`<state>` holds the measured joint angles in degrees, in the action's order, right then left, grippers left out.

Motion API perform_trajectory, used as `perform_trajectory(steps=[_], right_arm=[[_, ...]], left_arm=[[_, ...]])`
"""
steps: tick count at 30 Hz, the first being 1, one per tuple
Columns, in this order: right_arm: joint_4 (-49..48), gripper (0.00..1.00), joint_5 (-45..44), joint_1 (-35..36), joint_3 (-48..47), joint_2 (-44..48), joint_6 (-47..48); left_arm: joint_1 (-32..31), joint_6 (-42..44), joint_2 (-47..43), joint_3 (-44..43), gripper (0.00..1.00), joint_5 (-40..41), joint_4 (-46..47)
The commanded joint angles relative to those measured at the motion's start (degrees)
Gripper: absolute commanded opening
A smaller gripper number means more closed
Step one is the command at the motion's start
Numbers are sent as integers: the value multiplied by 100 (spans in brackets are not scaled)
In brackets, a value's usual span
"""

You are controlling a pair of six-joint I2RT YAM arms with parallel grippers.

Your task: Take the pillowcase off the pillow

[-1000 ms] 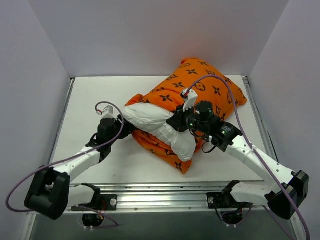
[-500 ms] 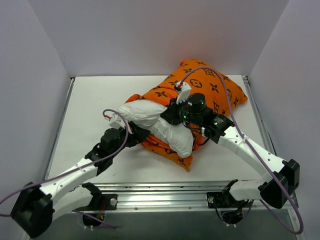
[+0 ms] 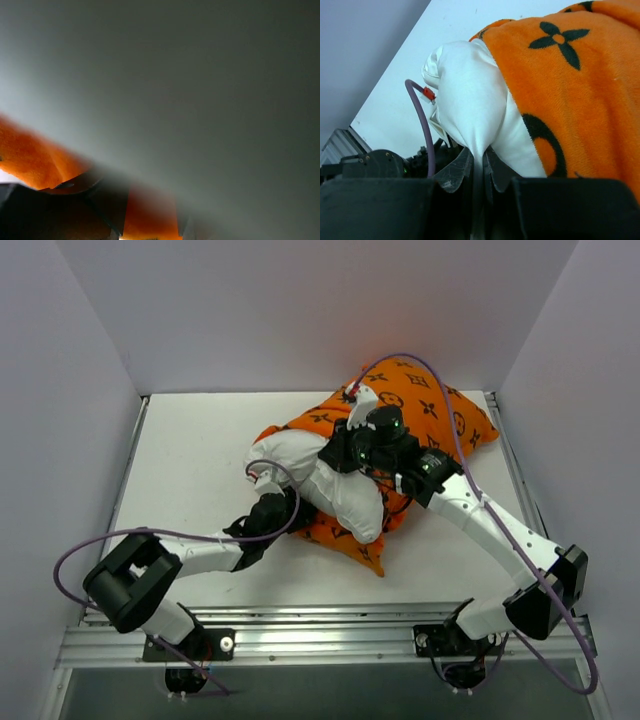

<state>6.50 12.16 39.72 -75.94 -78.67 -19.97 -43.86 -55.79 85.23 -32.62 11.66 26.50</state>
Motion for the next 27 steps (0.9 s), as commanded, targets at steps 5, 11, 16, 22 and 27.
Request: perform_trajectory(steps=[5, 11, 16, 22, 27], right_arm=[[-1704, 0, 84, -26, -976, 273, -560], [-1382, 0, 304, 0, -370, 265, -640], [-932, 10, 278, 35, 185, 81, -561], [-168, 45, 67, 132, -323, -367, -131], [193, 61, -126, 158, -764, -333, 264]], left_arm=[[-27, 24, 591, -595, 47, 1083, 4], [193, 322, -830, -552, 82, 1058, -354], [246, 315, -2481, -553, 98, 567, -2454], [272, -274, -3906, -254, 94, -119, -4047], [264, -433, -4261, -340, 94, -532, -4276]])
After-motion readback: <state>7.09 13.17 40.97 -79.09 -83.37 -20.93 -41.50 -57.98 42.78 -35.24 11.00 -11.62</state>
